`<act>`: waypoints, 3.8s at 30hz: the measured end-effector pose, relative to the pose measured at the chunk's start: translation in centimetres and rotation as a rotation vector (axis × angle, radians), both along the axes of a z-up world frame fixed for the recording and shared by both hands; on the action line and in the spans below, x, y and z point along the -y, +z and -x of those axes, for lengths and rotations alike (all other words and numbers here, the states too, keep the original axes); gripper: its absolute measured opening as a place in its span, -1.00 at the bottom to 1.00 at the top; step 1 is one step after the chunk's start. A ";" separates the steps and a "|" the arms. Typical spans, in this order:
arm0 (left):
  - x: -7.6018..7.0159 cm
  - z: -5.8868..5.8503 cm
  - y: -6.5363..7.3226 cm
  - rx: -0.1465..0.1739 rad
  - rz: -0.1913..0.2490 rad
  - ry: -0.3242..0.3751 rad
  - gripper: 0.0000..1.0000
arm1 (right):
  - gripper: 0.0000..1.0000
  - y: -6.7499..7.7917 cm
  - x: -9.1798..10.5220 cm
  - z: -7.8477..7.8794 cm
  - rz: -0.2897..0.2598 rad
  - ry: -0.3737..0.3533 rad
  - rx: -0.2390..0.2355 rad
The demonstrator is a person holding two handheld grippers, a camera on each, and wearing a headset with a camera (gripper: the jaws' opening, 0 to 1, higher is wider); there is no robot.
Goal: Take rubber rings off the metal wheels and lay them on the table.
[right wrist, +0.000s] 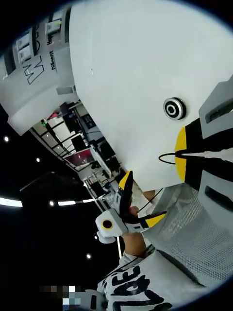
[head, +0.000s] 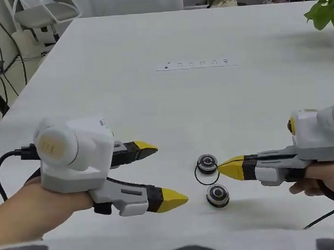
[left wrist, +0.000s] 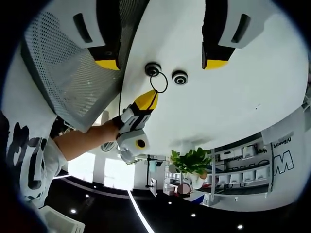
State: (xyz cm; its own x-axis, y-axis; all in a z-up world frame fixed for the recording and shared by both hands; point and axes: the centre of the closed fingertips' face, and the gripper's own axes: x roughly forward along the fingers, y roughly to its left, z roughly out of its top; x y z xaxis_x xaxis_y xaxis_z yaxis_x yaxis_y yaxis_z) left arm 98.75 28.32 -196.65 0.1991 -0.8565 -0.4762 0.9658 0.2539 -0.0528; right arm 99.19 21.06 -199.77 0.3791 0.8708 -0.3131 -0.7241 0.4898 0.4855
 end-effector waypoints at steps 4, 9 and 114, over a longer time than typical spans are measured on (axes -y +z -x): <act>-0.9 -0.2 0.3 -0.011 0.016 0.034 0.38 | -1.00 0.1 -0.4 -0.2 0.007 0.015 0.002; -2.2 -0.7 0.5 -0.012 0.022 0.071 0.45 | -1.00 0.1 -0.9 -0.7 0.019 0.033 0.000; -4.6 -0.9 -0.3 -0.023 -0.008 0.127 0.52 | -0.06 -3.5 -2.1 -0.3 0.269 0.153 0.113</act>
State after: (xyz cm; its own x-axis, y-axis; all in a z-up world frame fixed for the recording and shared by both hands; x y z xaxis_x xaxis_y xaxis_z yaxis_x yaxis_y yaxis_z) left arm 99.69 32.90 -196.99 0.2945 -0.8214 -0.4883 0.9246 0.3742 -0.0718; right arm 99.49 23.15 -203.31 0.2954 0.8124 -0.5028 -0.8412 0.4706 0.2661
